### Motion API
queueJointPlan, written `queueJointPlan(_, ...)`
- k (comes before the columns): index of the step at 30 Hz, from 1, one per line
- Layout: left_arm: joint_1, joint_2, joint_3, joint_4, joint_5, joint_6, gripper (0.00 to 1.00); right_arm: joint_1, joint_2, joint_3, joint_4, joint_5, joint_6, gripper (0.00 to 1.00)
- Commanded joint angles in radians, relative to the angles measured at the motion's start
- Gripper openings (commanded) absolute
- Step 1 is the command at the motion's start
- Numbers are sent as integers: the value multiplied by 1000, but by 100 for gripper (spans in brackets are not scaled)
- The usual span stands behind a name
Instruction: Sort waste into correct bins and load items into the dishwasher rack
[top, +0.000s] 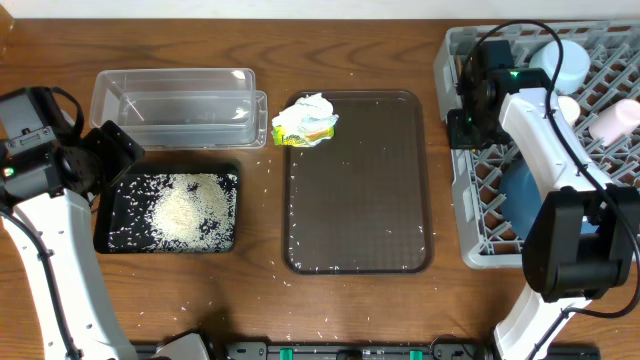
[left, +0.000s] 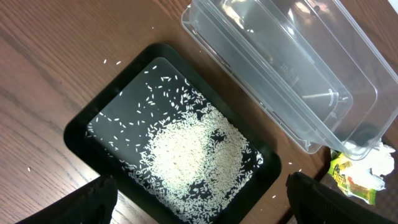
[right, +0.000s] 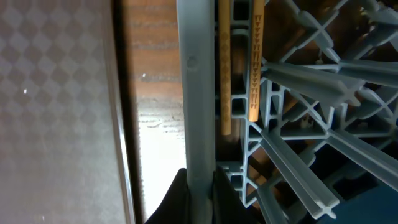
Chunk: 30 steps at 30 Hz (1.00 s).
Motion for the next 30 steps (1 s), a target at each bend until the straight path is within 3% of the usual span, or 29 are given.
queueJointPlan(1,3,-3,9,-3,-5,-12,90,-2,-32,6,15,65,124,2)
queueJointPlan(4,3,-3,9,-3,-5,-13,90,-2,-32,7,15,57,154,6)
queueJointPlan(7,3,-3,9,-3,-5,-13,90,3,-33,13,9,55,154,18)
queueJointPlan(9,3,-3,9,-3,-5,-13,90,8,-34,32,-5,55,154,32)
queueJointPlan(12,3,-3,9,-3,-5,-13,90,9,-43,91,-51,57,154,67)
queueJointPlan(14,3,-3,9,-3,-5,-13,90,8,-48,153,-101,56,154,80)
queueJointPlan(21,3,-3,9,-3,-5,-12,90,10,-53,369,-241,25,153,99)
queueJointPlan(26,3,-3,9,-3,-5,-13,90,11,-57,410,-204,-92,154,99)
queueJointPlan(30,3,-3,9,-3,-5,-13,90,6,-57,410,-154,39,154,99)
